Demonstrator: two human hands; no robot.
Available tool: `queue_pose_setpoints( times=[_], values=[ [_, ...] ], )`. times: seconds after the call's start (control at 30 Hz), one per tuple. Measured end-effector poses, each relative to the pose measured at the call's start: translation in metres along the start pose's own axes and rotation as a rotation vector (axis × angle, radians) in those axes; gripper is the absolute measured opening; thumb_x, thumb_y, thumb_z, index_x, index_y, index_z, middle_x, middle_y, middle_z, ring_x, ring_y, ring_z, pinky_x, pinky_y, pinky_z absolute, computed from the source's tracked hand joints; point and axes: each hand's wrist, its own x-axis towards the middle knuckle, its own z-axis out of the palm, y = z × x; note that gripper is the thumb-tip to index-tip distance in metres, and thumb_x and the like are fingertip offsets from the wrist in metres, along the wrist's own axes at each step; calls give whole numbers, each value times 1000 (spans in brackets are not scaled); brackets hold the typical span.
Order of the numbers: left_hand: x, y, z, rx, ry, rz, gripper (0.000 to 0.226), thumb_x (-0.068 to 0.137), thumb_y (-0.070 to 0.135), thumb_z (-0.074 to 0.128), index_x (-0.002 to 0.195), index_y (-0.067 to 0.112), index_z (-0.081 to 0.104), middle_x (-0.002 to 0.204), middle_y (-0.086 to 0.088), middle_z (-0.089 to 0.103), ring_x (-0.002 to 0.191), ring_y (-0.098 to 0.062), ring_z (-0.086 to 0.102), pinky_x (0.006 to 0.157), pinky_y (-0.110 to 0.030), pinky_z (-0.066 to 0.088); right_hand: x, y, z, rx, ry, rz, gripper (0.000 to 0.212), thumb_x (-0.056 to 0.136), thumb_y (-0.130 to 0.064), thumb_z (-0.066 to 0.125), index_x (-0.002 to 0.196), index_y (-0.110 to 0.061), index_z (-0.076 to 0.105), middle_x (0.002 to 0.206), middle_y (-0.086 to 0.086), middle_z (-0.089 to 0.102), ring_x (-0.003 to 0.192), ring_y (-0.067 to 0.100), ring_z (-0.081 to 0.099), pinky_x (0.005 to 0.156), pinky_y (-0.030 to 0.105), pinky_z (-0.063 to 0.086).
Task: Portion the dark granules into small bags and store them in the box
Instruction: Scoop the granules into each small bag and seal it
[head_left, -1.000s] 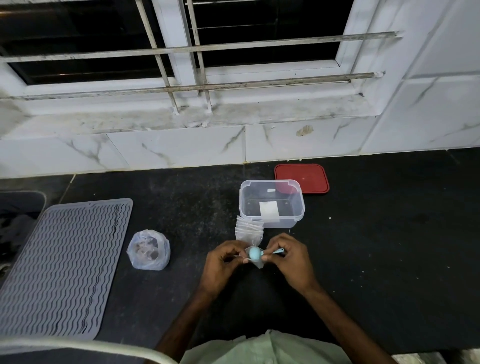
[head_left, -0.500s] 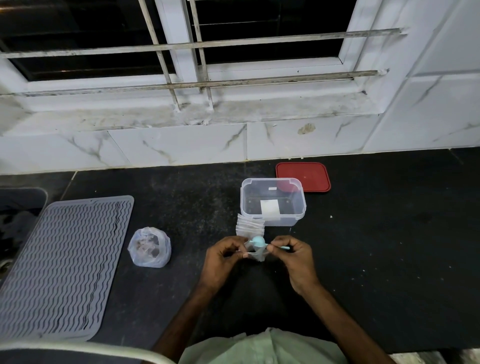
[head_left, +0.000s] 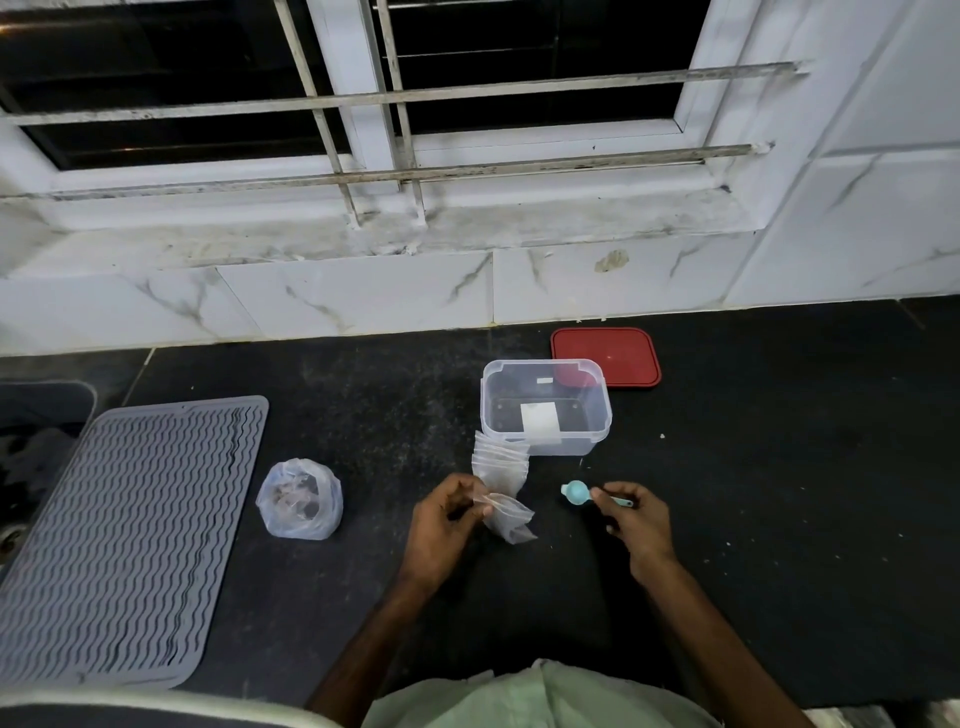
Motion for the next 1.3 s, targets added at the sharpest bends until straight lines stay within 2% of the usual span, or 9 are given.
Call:
queue_pose_setpoints(
  times=[0.17,0.27,0.37,0.47,0.57,0.7,0.83,0.97,1.3],
  values=[
    [3,2,3,-59,73,-2,30,85,1,71,107,19,60,106,-1,72,99,-14,70,92,-35,56,4,-3,-7,-636,182,-407,41,75,-28,83,108,-17,62,115,-1,58,111,21,54,94,36,45],
    [1,3,5,-124,121,2,30,86,4,70,109,21,59,106,-5,73,101,-16,70,88,-32,57,-20,-16,6,-647,113,-638,28,79,-30,79,102,-23,65,112,-7,57,105,13,52,92,30,43],
    [1,3,11,-220,222,0,28,86,2,70,105,18,59,99,-6,73,96,-18,71,79,-27,56,-50,-16,30,-418,-345,-498,11,82,-25,77,91,-25,70,97,-8,70,93,8,66,87,24,51],
    [1,6,14,-270,274,-1,25,86,-4,67,103,13,59,95,-7,72,91,-18,70,75,-26,57,-60,-8,42,-394,-531,-507,16,81,-22,78,93,-31,71,95,-10,74,90,4,69,83,20,53],
    [0,5,11,-298,203,-26,26,87,-1,67,107,13,59,97,-4,72,93,-19,70,72,-35,60,-53,-5,42,-329,-469,-509,15,84,-9,74,88,-23,75,87,-10,75,83,5,70,82,21,52],
    [5,4,2,-130,28,45,26,90,14,64,115,16,64,117,3,69,108,-13,65,89,-25,53,-45,-10,41,-349,-433,-501,9,82,-7,75,87,-15,76,84,-8,76,82,8,71,83,26,54],
    [19,13,-2,52,-41,23,19,85,34,69,97,20,75,99,3,74,96,-12,68,89,-28,52,-46,-15,45,-382,-499,-537,9,79,-4,77,84,-13,76,83,-3,76,80,13,72,80,30,57],
    [30,9,-5,189,27,38,14,84,18,76,73,26,71,79,4,65,74,-6,62,74,-29,51,-49,-12,46,-434,-509,-528,9,78,-8,79,80,-17,77,80,-7,76,77,8,71,77,26,56],
    [15,9,27,117,319,0,21,100,12,49,81,19,53,77,7,55,66,1,49,63,-14,41,-59,-1,48,-233,-372,-431,17,86,-4,71,73,-15,71,77,3,74,73,11,68,74,28,53]
  ],
)
